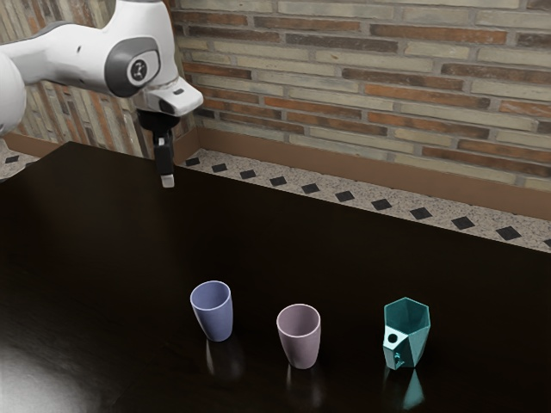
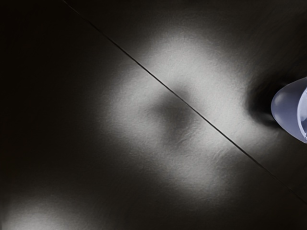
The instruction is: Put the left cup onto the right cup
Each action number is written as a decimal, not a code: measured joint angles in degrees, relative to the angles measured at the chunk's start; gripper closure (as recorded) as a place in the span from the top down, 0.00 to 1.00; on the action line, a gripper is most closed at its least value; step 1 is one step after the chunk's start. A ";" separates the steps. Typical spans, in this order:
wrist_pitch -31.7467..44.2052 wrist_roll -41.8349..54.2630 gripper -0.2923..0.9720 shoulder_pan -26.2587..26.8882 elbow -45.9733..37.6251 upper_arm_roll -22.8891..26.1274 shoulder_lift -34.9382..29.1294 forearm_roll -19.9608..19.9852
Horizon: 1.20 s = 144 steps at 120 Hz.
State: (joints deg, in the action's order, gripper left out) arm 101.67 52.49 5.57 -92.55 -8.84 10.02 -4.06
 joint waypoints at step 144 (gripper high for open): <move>23.14 -9.80 0.60 6.22 -26.59 5.59 2.91 -0.91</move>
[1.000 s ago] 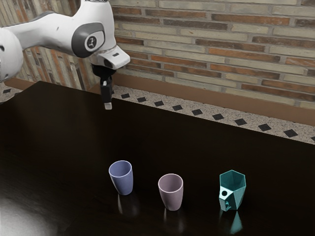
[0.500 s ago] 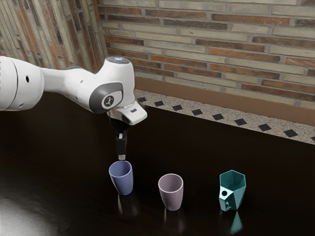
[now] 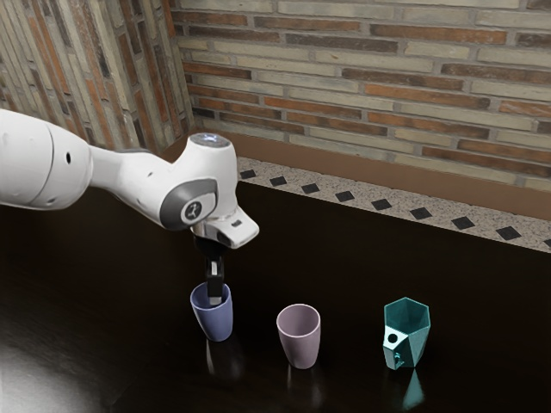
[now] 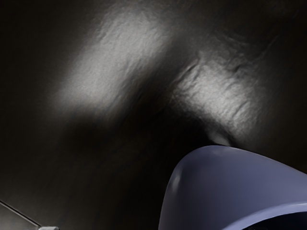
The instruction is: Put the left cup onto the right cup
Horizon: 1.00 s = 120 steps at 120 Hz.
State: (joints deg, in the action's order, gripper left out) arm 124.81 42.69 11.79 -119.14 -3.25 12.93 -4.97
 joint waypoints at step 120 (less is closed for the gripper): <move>-1.28 -7.52 0.15 3.25 4.35 0.09 -6.84 -1.16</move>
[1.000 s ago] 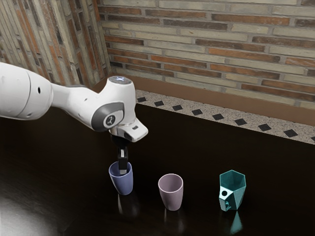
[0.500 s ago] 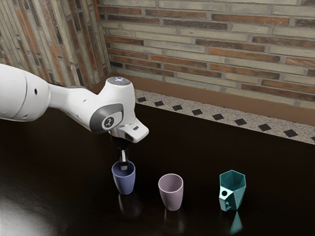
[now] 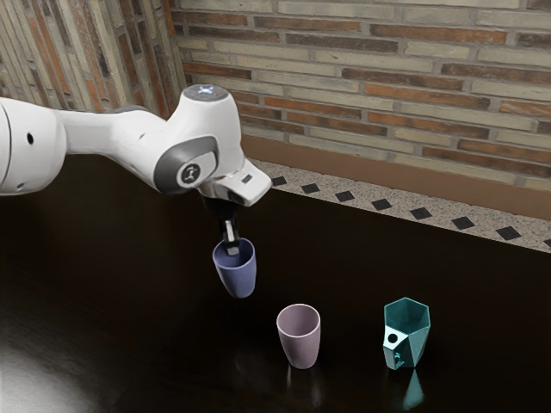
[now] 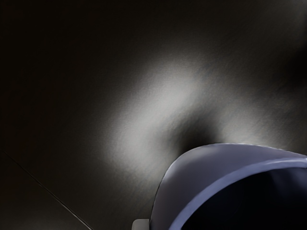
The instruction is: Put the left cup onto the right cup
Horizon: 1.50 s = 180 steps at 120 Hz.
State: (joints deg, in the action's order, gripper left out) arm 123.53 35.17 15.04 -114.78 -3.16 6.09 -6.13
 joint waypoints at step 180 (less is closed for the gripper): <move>-10.53 -11.34 0.15 10.19 7.84 4.00 2.09 1.91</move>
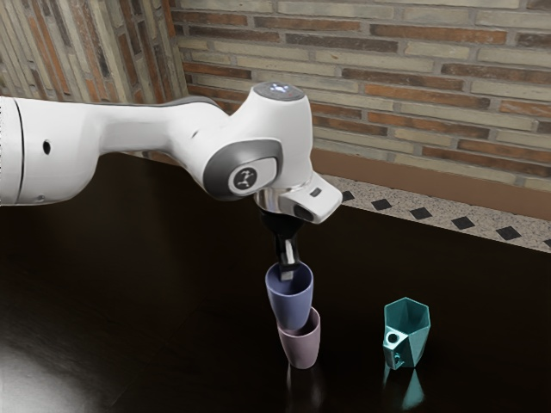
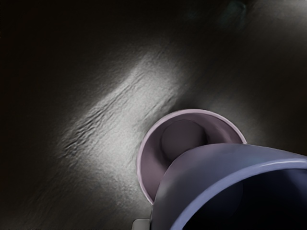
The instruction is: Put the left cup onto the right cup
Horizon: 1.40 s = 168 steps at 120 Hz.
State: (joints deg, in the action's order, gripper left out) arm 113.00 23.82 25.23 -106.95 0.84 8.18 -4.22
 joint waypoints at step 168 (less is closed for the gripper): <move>-12.51 7.01 0.76 -10.31 9.20 -9.90 -5.36 -4.19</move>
State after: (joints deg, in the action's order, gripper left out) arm 100.49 30.83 14.92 -97.75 -9.06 2.83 -8.41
